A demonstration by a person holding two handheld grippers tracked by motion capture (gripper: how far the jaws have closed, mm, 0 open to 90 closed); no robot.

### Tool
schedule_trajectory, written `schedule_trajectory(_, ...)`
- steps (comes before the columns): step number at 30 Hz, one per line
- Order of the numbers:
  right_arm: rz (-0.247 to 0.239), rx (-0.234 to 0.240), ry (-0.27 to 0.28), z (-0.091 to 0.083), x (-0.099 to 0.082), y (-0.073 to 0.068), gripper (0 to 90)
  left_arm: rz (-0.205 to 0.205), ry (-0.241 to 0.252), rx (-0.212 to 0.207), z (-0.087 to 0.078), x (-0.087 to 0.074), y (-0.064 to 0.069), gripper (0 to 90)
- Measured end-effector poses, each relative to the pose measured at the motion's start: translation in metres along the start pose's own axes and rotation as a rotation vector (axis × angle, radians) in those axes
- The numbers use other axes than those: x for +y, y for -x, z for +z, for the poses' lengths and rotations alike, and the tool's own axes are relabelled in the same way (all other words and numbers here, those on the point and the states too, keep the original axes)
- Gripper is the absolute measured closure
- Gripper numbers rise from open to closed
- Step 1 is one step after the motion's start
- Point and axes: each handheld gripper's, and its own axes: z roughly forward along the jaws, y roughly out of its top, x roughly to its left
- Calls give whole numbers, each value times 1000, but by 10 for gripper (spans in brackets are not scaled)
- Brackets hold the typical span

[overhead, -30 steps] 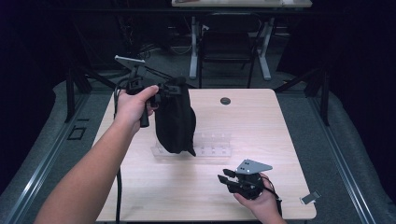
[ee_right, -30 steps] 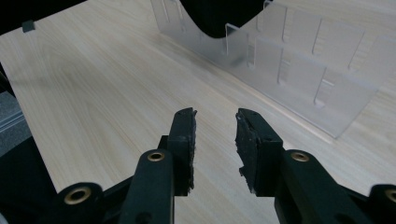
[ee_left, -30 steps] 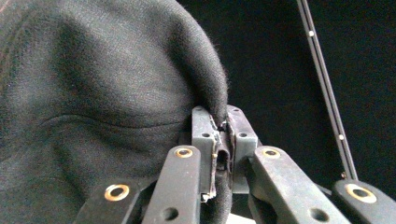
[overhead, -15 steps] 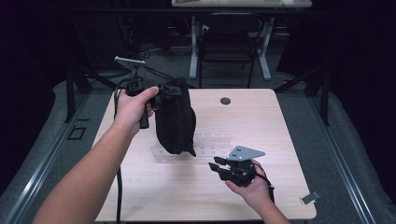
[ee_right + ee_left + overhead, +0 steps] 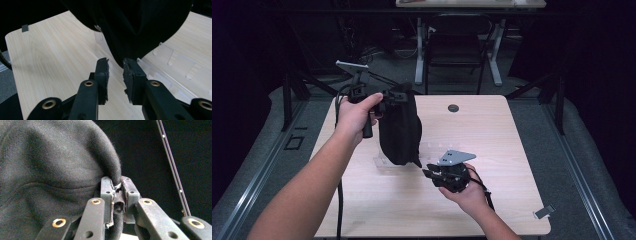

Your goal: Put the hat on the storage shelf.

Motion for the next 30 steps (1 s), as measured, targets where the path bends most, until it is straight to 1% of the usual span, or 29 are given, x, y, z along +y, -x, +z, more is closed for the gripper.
schedule_trajectory(1, 4, -3, 4, 2, 2, -1, 735, 0, -1, -1, 0, 0, 0, 824)
schedule_trajectory(11, -28, 1, 0, 16, 19, -7, 749, 2, -2, -5, 2, -1, 1, 824)
schedule_trajectory(15, -39, -10, -5, 19, 23, -9, 765, 4, -1, -2, 2, -1, 1, 824)
schedule_trajectory(16, -37, -9, 2, 19, 23, -9, 767, 4, -1, -1, 2, -1, 1, 824)
schedule_trajectory(22, -35, -17, -3, 21, 25, -8, 773, 3, 2, -2, 1, -1, 1, 824)
schedule_trajectory(24, -32, -18, 4, 22, 25, -9, 774, 4, 2, -1, 1, -1, 1, 824)
schedule_trajectory(28, -52, -26, -10, 23, 26, -10, 796, 3, 2, -6, 2, -1, 1, 820)
schedule_trajectory(30, -71, -37, -13, 22, 26, -11, 809, 4, 8, -11, 2, 0, 1, 798)
